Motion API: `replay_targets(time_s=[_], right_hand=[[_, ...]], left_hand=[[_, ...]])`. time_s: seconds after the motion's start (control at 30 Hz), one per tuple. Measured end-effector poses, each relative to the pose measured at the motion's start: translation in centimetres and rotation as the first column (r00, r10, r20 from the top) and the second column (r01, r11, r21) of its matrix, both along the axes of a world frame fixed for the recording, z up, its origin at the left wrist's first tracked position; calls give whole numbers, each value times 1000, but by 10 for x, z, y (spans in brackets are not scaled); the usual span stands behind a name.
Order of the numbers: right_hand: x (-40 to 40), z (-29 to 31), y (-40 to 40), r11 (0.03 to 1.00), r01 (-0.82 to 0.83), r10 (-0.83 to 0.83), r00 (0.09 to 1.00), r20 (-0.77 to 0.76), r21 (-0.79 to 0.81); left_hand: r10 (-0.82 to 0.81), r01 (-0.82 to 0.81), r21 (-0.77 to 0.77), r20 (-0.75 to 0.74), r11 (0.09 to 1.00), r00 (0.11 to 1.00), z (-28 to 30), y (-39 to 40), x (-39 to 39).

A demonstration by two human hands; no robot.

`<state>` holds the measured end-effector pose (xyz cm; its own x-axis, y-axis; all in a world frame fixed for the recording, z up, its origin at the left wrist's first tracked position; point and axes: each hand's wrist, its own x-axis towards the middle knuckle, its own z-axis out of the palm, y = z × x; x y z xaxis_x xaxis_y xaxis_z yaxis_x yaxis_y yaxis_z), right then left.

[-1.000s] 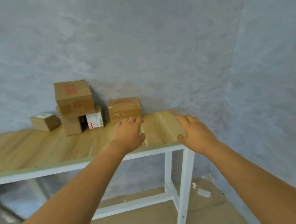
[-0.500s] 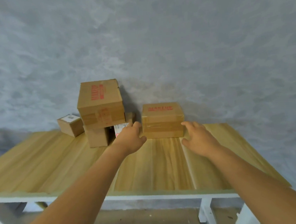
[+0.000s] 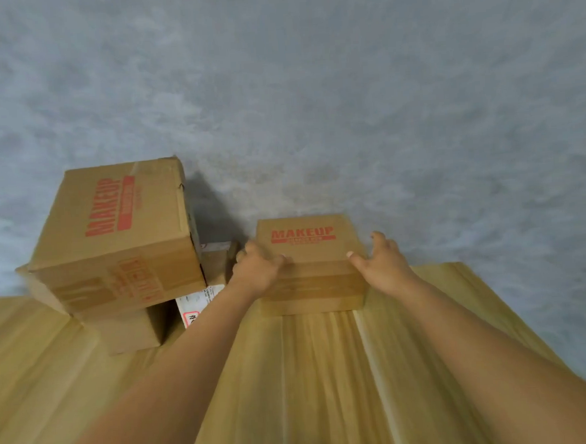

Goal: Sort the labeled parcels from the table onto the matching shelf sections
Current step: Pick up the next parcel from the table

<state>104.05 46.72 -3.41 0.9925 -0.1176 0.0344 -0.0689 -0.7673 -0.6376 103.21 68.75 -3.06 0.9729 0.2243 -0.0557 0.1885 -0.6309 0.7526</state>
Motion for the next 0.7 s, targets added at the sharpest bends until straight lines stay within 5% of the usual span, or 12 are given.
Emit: replay_targets(time_s=[0.33, 0.7], right_hand=[[67, -26, 1, 991, -15, 39, 982, -184, 129], [67, -41, -6, 959, -43, 78, 990, -115, 281]], left_hand=[[112, -129, -329, -70, 936, 991, -40, 14, 77], [145, -168, -481, -85, 860, 986, -48, 12, 70]])
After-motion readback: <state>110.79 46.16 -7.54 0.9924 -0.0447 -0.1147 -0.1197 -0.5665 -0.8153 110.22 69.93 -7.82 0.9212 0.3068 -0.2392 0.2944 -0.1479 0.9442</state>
